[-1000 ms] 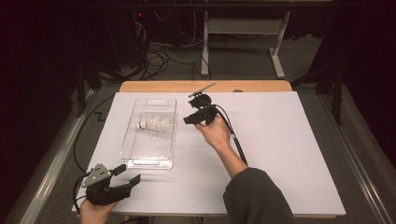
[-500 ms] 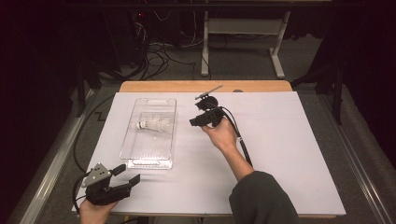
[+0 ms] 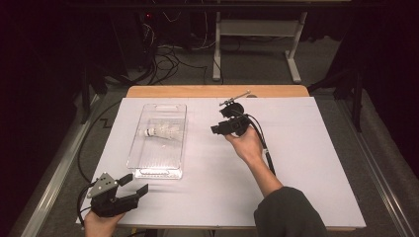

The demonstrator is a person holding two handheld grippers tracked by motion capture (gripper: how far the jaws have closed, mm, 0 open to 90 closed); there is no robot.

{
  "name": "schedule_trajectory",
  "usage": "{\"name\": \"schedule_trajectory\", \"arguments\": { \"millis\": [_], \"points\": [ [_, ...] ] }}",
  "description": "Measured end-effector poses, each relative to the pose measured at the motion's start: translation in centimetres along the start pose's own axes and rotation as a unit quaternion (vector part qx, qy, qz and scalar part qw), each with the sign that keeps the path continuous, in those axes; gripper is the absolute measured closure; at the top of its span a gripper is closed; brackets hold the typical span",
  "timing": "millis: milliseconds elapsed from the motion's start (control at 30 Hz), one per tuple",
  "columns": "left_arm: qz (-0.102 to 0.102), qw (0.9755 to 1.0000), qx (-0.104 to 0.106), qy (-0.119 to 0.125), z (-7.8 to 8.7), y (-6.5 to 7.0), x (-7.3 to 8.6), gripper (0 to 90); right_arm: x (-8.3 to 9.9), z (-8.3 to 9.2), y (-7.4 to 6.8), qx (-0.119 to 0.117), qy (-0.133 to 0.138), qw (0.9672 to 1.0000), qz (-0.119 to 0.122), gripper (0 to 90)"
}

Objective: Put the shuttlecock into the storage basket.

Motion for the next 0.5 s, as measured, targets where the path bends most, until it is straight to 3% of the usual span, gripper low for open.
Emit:
{"name": "schedule_trajectory", "arguments": {
  "millis": [500],
  "points": [
    [0.002, 1.0, -0.003, -0.002, -0.04, -0.11, 0.01, 29.1, 1.07, 1.05, 0.86, 0.006, 0.002, 1.0, -0.003, 60.7]
  ]
}}
Point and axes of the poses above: each handheld gripper's, and its own axes: z roughly backward along the jaws, x roughly out of its underside, y roughly to its right, the point moved 5 cm from there along -z, roughly forward along the jaws, and after that the axes turned 10 degrees about -x, right-handed, at the moved point
